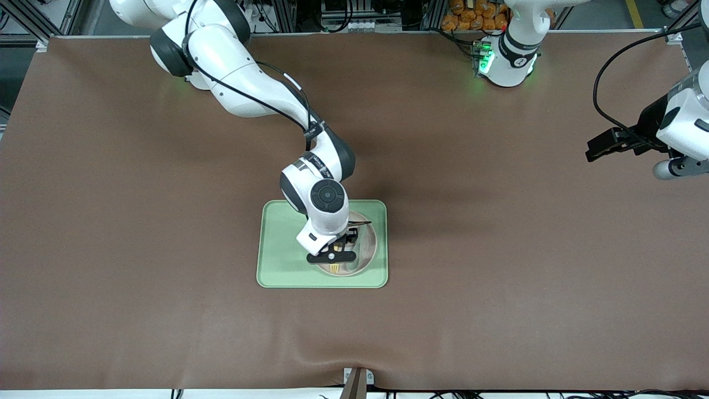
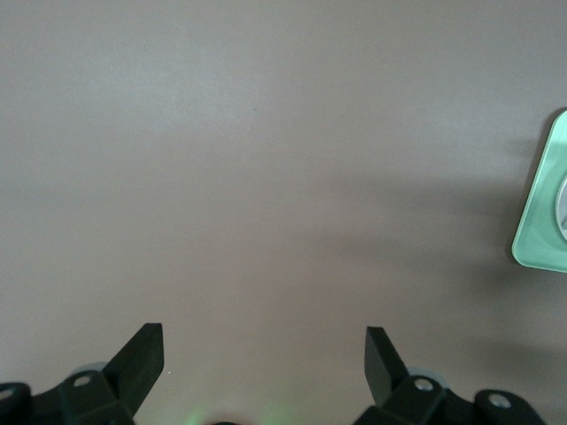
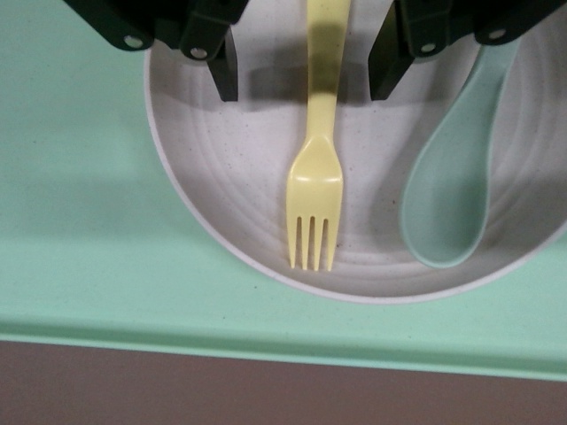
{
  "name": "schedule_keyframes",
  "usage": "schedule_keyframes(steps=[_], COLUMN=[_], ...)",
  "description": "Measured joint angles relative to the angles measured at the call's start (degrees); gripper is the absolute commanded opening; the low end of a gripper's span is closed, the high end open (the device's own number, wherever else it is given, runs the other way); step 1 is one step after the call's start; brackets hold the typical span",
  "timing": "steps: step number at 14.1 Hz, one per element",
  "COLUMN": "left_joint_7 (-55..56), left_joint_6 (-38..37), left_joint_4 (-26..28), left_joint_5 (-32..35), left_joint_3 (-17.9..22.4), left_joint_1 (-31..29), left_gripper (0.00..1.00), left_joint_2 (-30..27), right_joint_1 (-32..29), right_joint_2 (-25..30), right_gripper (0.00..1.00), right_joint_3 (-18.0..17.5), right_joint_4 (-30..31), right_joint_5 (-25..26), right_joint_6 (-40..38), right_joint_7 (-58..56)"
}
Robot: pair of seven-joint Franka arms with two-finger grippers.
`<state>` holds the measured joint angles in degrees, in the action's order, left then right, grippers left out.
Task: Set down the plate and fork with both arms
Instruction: 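Lower the right gripper over the plate and grasp the yellow fork, then lift the yellow fork with the right gripper off the plate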
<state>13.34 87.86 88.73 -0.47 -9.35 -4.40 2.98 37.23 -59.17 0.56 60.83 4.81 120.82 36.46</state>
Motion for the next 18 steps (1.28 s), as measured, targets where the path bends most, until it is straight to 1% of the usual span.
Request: schedule_keyframes(steps=[1,3,4,5,6,7,8,9,12,14,18], left_joint_7=[-0.01,-0.02,-0.02,-0.02,-0.02,-0.02,-0.02,-0.02,-0.02,-0.02,-0.02], left_joint_6=[0.0,0.0,0.0,0.0,0.0,0.0,0.0,0.0,0.0,0.0,0.0], left_joint_4=[0.02,0.2,0.3,0.37,0.39,0.39,0.39,0.39,0.39,0.4,0.45], left_joint_5=[0.0,0.0,0.0,0.0,0.0,0.0,0.0,0.0,0.0,0.0,0.0], left_joint_3=[-0.05,-0.5,-0.75,-0.91,-0.98,-0.98,-0.98,-0.98,-0.98,-0.98,-0.98], left_joint_1=[0.02,0.06,0.08,0.09,0.09,0.09,0.09,0.09,0.09,0.09,0.08], left_gripper=[1.0,1.0,1.0,1.0,1.0,1.0,1.0,1.0,1.0,1.0,1.0], left_joint_2=[0.07,0.1,0.1,0.1,0.11,0.1,0.1,0.1,0.11,0.1,0.11], right_joint_1=[0.16,0.57,0.7,0.74,0.73,0.74,0.74,0.75,0.75,0.73,0.11], right_joint_2=[-0.01,-0.05,-0.11,-0.26,-0.51,-0.62,-0.61,-0.62,-0.56,-0.56,0.15], right_gripper=[0.61,0.61,0.57,0.49,0.37,0.21,0.02,0.0,0.0,0.0,0.0], right_joint_3=[-0.02,-0.02,-0.02,-0.02,-0.02,-0.02,-0.05,-0.07,0.0,0.08,0.13], right_joint_4=[0.0,0.0,0.03,0.08,0.09,0.08,0.05,-0.01,-0.22,-0.34,-2.16], right_joint_5=[0.0,0.0,0.0,0.0,0.0,0.0,-0.01,-0.02,-0.43,-2.15,-4.86], right_joint_6=[0.0,0.0,0.0,0.01,0.19,0.51,0.76,0.94,0.77,0.61,-3.42], right_joint_7=[0.0,0.01,0.01,0.02,0.02,0.02,0.02,0.02,0.12,0.22,0.36])
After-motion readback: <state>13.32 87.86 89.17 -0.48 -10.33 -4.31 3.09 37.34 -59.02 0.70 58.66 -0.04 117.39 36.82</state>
